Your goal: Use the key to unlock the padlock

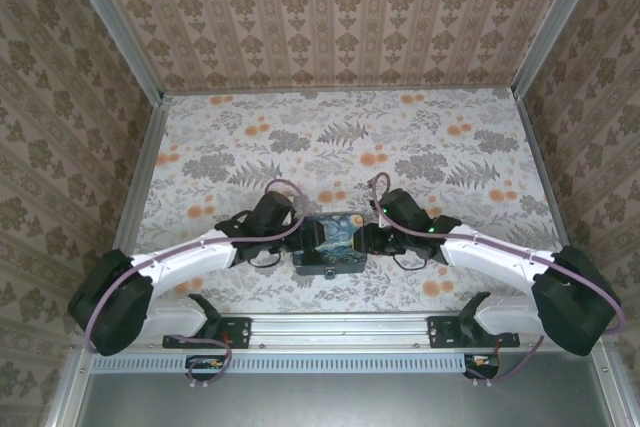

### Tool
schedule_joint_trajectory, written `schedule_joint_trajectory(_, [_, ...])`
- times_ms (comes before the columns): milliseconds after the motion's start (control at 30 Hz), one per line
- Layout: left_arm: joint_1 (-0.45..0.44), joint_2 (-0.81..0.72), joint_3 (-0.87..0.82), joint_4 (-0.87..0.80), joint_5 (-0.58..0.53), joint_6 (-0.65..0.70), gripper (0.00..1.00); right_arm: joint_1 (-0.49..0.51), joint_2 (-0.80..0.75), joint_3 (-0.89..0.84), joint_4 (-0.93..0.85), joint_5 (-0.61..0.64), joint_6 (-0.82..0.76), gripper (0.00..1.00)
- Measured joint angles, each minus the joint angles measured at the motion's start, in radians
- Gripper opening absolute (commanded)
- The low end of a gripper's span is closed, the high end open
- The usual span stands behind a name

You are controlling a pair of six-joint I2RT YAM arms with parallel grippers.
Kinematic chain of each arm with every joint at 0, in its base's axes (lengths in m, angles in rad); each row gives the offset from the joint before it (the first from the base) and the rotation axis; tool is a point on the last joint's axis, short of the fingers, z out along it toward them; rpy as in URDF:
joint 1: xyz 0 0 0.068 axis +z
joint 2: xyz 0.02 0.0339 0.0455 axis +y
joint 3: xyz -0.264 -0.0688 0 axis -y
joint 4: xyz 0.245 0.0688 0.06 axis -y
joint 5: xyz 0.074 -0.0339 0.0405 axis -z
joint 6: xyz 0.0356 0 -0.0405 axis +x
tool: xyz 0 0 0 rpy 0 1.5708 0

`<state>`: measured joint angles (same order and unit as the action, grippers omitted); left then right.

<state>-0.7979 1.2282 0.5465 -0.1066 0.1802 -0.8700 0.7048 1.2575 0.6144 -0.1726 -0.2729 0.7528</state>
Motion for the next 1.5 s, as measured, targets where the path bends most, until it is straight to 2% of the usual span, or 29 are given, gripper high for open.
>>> schedule_joint_trajectory(167, [0.048,-0.179,-0.123,-0.003,-0.069,-0.115,0.77,0.07,0.114,0.087,0.028,0.003,0.031,0.32])
schedule_joint_trajectory(367, [0.156,-0.426,-0.2,-0.175,-0.168,-0.179,0.76,0.129,0.35,0.301,0.051,-0.018,0.033,0.32])
schedule_joint_trajectory(467, [0.234,-0.472,-0.211,-0.217,-0.174,-0.182,0.76,0.131,0.443,0.396,0.06,-0.031,0.032,0.32])
schedule_joint_trajectory(600, [0.299,-0.452,-0.204,-0.219,-0.182,-0.178,0.76,0.115,0.547,0.522,0.046,-0.034,0.029,0.32])
schedule_joint_trajectory(900, [0.41,-0.182,-0.083,-0.108,-0.177,-0.138,0.78,0.019,0.776,0.825,0.012,-0.051,0.01,0.32])
schedule_joint_trajectory(1100, [0.435,0.098,0.109,-0.037,-0.137,-0.072,0.79,-0.073,0.872,0.956,0.012,-0.055,0.006,0.32])
schedule_joint_trajectory(1333, [0.425,0.418,0.407,-0.018,-0.049,0.023,0.79,-0.202,0.884,0.972,0.014,-0.053,0.006,0.32])
schedule_joint_trajectory(1500, [0.383,0.601,0.629,-0.049,-0.015,0.089,0.79,-0.282,0.831,0.875,0.079,-0.04,0.007,0.32])
